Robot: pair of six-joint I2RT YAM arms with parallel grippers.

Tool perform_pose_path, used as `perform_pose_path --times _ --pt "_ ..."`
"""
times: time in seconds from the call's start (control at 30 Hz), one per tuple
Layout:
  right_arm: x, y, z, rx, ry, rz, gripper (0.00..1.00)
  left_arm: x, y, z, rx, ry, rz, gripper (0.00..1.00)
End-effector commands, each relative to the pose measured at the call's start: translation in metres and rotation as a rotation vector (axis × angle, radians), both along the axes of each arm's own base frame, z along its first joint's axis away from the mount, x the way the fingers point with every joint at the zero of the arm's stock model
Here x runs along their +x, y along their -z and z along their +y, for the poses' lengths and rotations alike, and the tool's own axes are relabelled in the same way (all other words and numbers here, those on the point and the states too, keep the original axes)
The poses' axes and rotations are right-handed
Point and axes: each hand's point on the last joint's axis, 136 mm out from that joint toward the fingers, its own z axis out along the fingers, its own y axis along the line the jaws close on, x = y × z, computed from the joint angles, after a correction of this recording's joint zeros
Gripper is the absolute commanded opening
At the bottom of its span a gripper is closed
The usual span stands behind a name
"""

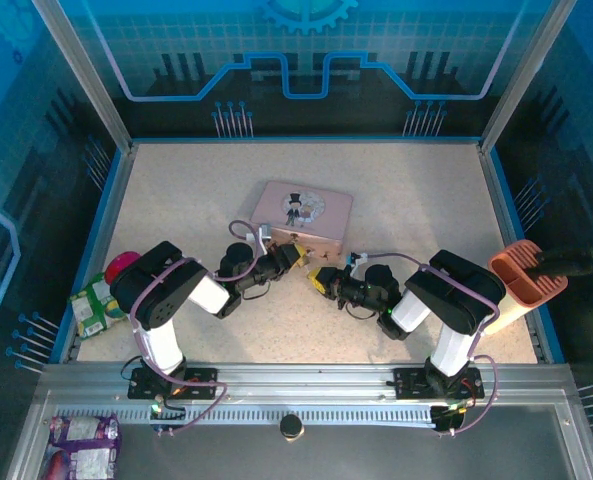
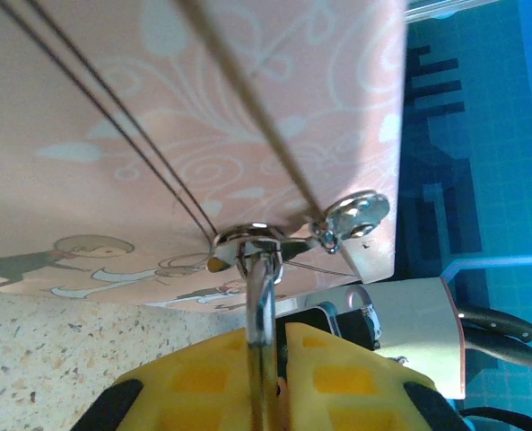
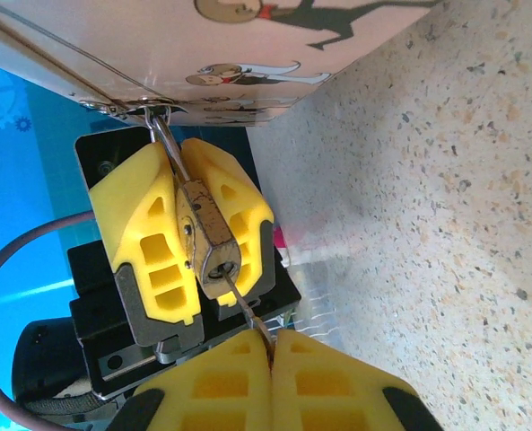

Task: Unlock a padlock with a key

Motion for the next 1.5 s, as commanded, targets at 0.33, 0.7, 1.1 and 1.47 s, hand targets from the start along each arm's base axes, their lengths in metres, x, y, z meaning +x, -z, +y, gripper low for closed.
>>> perform_pose_path --times 0.33,0.7,1.1,1.47 --pt "0.024 -0.038 0.002 0.076 0.040 -0.097 0.00 -0.033 -0.049 -0.028 -0.104 0.161 -0.145 0.00" --pt "0.025 -0.044 0.007 0.088 0.031 -0.107 0.00 -0.030 -0.054 -0.031 -0.115 0.160 -0.152 0.00" --pt "0.034 -0.035 0.000 0.032 0.053 -0.153 0.00 -0.039 -0.051 -0.037 -0.127 0.171 -0.109 0.00" --pt "0.025 -0.037 -0.005 0.036 0.050 -0.148 0.00 -0.027 -0.055 -0.030 -0.136 0.129 -0.125 0.00"
